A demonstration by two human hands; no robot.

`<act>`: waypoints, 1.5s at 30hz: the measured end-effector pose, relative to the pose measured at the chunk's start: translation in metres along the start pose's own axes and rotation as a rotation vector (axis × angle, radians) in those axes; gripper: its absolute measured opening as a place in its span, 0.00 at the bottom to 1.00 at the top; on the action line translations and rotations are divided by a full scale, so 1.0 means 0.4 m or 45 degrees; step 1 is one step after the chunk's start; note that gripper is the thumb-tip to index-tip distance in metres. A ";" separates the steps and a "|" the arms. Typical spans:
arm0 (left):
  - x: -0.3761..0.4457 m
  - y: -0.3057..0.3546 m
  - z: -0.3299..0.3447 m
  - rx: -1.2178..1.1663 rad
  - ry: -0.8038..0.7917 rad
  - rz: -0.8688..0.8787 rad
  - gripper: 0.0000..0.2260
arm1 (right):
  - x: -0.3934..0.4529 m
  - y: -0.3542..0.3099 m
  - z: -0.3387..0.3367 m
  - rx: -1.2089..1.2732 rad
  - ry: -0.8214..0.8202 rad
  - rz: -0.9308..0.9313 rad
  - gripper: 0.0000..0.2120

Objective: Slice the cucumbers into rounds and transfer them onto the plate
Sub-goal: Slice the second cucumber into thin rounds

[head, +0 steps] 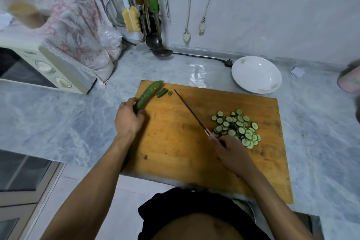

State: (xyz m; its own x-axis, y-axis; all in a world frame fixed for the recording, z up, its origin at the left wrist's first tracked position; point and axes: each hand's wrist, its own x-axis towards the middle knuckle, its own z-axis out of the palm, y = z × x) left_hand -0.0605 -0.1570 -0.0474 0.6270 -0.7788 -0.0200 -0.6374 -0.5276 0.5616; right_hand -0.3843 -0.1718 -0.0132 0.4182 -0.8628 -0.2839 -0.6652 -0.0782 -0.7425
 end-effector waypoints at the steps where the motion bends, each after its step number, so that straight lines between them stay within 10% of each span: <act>1: -0.025 -0.011 -0.008 -0.035 0.004 0.038 0.19 | -0.006 0.002 0.002 0.015 0.012 0.004 0.26; 9: -0.198 -0.046 0.005 0.037 -0.423 0.422 0.20 | -0.040 0.018 0.035 0.185 0.059 0.155 0.28; 23: -0.204 0.130 0.148 0.177 -0.382 0.779 0.11 | -0.056 0.031 0.054 0.288 -0.034 0.243 0.26; 45: -0.268 0.145 0.189 0.202 -0.137 0.530 0.10 | -0.118 -0.038 0.025 0.018 -0.107 0.114 0.24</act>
State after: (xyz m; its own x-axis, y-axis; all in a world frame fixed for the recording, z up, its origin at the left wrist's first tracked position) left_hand -0.1988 -0.1298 -0.0752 0.2582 -0.9619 0.0899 -0.8912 -0.2012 0.4066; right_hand -0.3875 -0.1247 0.0055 0.4081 -0.8213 -0.3986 -0.6935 0.0051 -0.7205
